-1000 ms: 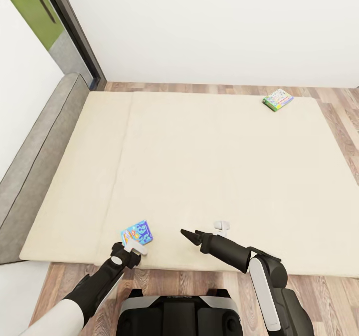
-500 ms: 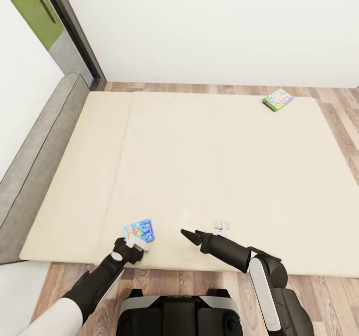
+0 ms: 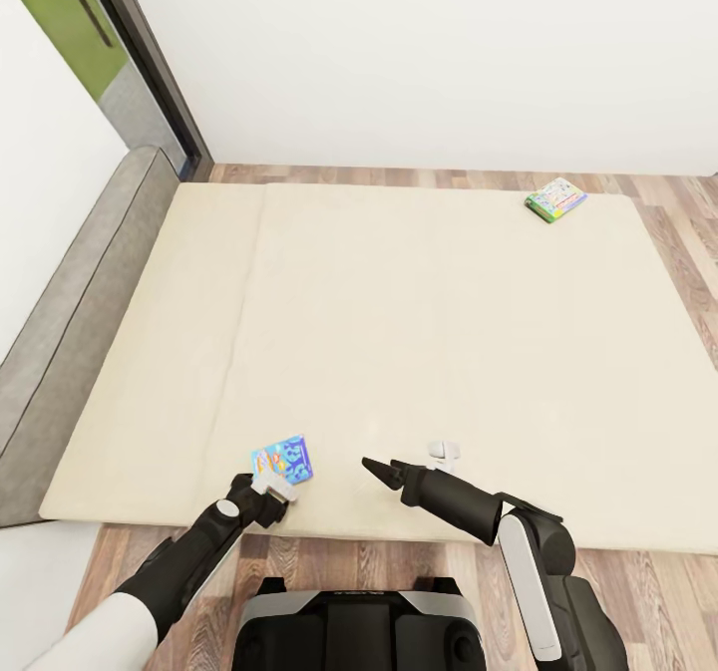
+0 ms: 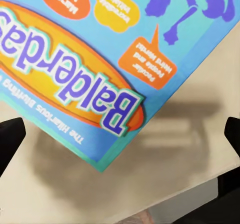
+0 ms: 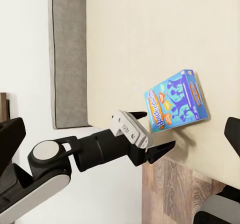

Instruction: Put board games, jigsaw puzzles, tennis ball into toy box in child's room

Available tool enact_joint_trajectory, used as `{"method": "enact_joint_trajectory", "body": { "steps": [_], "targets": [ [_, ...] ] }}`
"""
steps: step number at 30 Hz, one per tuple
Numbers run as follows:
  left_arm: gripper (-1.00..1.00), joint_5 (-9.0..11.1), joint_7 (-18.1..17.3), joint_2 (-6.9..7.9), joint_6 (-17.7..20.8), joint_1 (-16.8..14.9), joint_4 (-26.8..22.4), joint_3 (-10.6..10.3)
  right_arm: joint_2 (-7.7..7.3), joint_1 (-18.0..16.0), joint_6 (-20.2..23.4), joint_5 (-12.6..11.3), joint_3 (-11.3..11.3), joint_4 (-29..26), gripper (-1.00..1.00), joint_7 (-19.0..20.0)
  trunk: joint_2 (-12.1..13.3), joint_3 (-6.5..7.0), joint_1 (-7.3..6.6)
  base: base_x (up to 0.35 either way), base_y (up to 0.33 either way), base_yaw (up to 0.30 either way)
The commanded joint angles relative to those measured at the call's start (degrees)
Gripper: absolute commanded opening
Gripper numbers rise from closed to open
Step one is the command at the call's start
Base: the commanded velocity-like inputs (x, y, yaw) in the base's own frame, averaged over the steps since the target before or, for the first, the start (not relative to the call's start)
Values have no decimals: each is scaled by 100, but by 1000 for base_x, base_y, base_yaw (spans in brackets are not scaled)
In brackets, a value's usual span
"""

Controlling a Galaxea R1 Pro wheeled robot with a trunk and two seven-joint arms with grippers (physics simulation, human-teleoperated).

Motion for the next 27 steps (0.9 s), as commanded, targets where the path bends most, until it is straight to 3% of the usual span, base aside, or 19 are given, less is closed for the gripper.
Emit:
{"method": "enact_joint_trajectory", "body": {
  "steps": [1, 14, 18, 27],
  "targets": [
    [100, 79, -114, 5, 36, 6, -12, -32, 5, -3, 34, 2, -15, -1, 100, 24, -4, -6, 4, 0, 0, 0],
    [100, 92, -702, 351, 67, 12, -351, -29, 4, -3, 34, 2, -20, -3, 100, 24, -4, -6, 4, 0, 0, 0],
    [100, 98, -775, 404, 71, 17, -379, -25, 3, -3, 34, 2, -20, -1, 100, 24, -4, -6, 4, 0, 0, 0],
    [100, 93, -1389, 518, 56, 20, -399, 16, 5, -3, 34, 2, -20, -4, 100, 24, -4, -6, 4, 0, 0, 0]
  ]
}}
